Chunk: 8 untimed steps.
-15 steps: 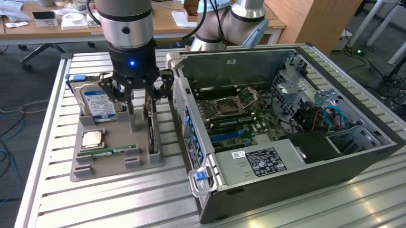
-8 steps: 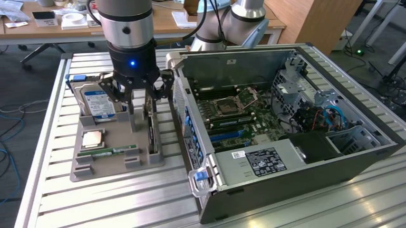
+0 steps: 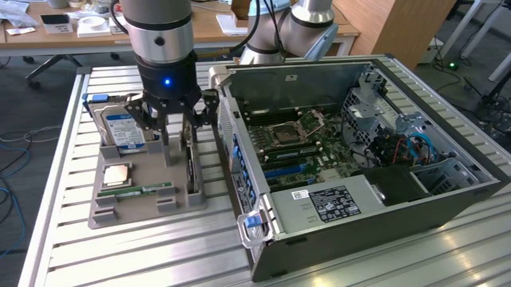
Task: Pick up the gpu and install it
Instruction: 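Pick up the gpu and move the gpu toward the slot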
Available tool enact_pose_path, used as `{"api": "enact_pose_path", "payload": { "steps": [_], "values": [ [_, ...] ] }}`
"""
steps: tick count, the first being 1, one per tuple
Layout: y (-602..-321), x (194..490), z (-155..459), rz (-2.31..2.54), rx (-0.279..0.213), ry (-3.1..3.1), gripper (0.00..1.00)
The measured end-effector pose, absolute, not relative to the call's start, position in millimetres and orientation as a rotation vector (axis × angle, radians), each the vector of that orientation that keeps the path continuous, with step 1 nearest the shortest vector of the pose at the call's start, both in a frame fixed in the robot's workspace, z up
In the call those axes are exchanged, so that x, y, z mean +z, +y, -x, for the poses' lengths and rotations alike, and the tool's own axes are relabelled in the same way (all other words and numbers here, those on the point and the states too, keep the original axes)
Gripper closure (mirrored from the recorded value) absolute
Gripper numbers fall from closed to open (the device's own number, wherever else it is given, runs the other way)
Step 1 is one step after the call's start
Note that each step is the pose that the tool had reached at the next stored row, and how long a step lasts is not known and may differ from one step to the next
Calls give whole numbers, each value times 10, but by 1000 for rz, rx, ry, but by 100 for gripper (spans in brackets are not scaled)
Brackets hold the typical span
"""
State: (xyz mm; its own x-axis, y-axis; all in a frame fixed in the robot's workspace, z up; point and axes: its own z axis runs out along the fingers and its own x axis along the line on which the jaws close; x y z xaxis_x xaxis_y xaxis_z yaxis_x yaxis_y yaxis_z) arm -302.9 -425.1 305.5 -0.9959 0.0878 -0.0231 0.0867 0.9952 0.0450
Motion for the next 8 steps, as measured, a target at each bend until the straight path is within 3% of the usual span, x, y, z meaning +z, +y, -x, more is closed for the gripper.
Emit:
{"api": "enact_pose_path", "payload": {
  "steps": [8],
  "values": [
    [-4251,3026,3029,-136,69,3113,45]
  ]
}}
